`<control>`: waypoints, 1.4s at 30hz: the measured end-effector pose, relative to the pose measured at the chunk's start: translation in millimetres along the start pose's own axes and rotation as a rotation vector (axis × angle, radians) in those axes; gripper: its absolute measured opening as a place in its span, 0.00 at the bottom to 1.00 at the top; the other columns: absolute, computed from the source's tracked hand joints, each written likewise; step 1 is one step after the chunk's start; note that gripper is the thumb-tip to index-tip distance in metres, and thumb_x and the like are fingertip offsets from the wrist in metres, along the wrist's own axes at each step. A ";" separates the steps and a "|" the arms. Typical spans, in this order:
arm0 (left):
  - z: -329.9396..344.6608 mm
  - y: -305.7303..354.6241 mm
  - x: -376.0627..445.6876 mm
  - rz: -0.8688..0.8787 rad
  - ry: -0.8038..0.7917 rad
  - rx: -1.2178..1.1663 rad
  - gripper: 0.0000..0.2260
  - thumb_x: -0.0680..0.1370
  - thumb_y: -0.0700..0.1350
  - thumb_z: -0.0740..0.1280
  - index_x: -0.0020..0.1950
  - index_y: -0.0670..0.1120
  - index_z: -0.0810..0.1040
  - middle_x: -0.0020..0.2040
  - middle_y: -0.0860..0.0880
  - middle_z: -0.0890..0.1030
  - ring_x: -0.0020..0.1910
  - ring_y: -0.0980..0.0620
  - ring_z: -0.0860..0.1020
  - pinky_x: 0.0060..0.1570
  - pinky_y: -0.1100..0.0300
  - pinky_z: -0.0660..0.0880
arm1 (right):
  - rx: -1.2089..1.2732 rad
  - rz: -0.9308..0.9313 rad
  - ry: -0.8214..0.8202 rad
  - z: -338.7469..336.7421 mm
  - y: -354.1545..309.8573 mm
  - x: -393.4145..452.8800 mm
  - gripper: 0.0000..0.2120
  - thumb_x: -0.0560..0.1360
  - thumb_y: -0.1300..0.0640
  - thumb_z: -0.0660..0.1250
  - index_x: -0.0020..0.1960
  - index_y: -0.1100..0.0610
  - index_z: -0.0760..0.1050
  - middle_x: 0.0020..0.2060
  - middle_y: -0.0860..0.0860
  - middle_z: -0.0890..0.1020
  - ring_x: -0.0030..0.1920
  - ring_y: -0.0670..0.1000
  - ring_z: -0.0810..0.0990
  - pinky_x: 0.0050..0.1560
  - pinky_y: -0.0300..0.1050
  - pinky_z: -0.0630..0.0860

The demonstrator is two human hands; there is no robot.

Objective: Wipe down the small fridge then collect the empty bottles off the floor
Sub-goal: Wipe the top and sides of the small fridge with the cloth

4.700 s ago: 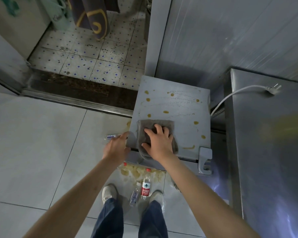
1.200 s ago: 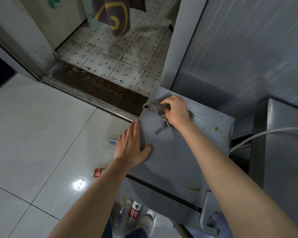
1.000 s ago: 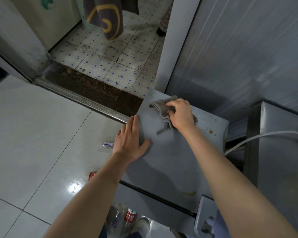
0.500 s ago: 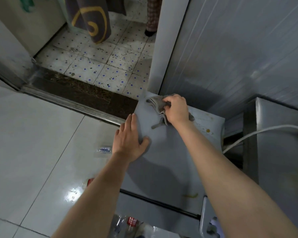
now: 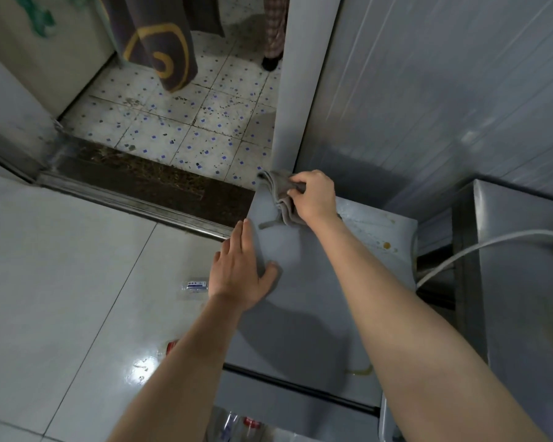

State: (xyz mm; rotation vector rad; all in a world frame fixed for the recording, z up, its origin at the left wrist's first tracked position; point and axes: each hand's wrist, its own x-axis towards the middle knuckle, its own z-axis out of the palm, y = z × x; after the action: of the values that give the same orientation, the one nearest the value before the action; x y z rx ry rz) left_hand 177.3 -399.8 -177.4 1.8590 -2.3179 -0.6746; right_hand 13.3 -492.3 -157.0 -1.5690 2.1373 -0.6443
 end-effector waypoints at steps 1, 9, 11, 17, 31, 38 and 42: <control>0.1 -0.2 0.1 -0.001 0.002 -0.004 0.41 0.73 0.60 0.62 0.77 0.44 0.46 0.77 0.46 0.54 0.72 0.43 0.61 0.66 0.48 0.65 | -0.008 -0.002 0.006 1.0 -0.9 -0.3 0.11 0.72 0.61 0.69 0.54 0.55 0.81 0.52 0.55 0.80 0.53 0.55 0.77 0.55 0.46 0.75; 2.0 -1.3 -1.4 0.007 0.011 0.005 0.41 0.72 0.62 0.59 0.77 0.43 0.46 0.77 0.46 0.54 0.71 0.43 0.62 0.64 0.49 0.66 | -0.047 -0.082 -0.100 1.6 -0.1 -5.5 0.16 0.71 0.67 0.64 0.51 0.51 0.82 0.54 0.51 0.80 0.56 0.55 0.75 0.59 0.52 0.71; 0.9 -0.6 -0.9 0.007 0.010 0.002 0.41 0.73 0.61 0.61 0.77 0.44 0.45 0.77 0.46 0.53 0.71 0.43 0.62 0.65 0.49 0.65 | -0.041 -0.063 -0.089 0.6 -0.7 -4.9 0.17 0.72 0.68 0.63 0.51 0.51 0.82 0.55 0.52 0.79 0.56 0.56 0.74 0.59 0.53 0.72; -0.7 -0.3 -0.6 0.013 0.010 0.001 0.41 0.73 0.60 0.62 0.77 0.44 0.46 0.77 0.46 0.54 0.71 0.43 0.63 0.64 0.49 0.66 | -0.035 0.002 -0.017 4.2 -12.6 -4.8 0.14 0.75 0.65 0.62 0.54 0.52 0.81 0.56 0.54 0.77 0.58 0.57 0.72 0.57 0.55 0.73; -2.1 0.0 -0.5 0.004 -0.006 -0.009 0.41 0.73 0.58 0.63 0.77 0.42 0.47 0.77 0.44 0.54 0.72 0.43 0.61 0.65 0.48 0.65 | -0.065 0.127 0.126 -17.2 33.1 -35.3 0.14 0.75 0.64 0.61 0.54 0.54 0.81 0.54 0.57 0.78 0.56 0.59 0.73 0.55 0.50 0.73; -4.8 1.7 0.6 0.032 0.003 0.055 0.40 0.69 0.61 0.51 0.76 0.40 0.52 0.77 0.41 0.55 0.74 0.41 0.59 0.70 0.46 0.59 | -0.059 0.087 0.074 -25.1 40.7 -49.0 0.14 0.74 0.65 0.61 0.54 0.54 0.81 0.54 0.56 0.79 0.58 0.57 0.74 0.59 0.52 0.73; -3.2 13.7 15.5 0.094 -0.006 0.091 0.37 0.72 0.60 0.55 0.76 0.42 0.55 0.77 0.43 0.55 0.73 0.38 0.58 0.71 0.44 0.56 | -0.076 0.129 0.110 -30.7 47.1 -47.8 0.14 0.75 0.64 0.61 0.54 0.54 0.81 0.54 0.57 0.78 0.57 0.59 0.74 0.57 0.52 0.74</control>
State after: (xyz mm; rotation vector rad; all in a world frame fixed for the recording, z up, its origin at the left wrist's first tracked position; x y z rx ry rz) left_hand 162.1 -413.1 -172.2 1.7716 -2.4612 -0.5743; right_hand -27.1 -430.5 -157.1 -1.4501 2.3475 -0.6260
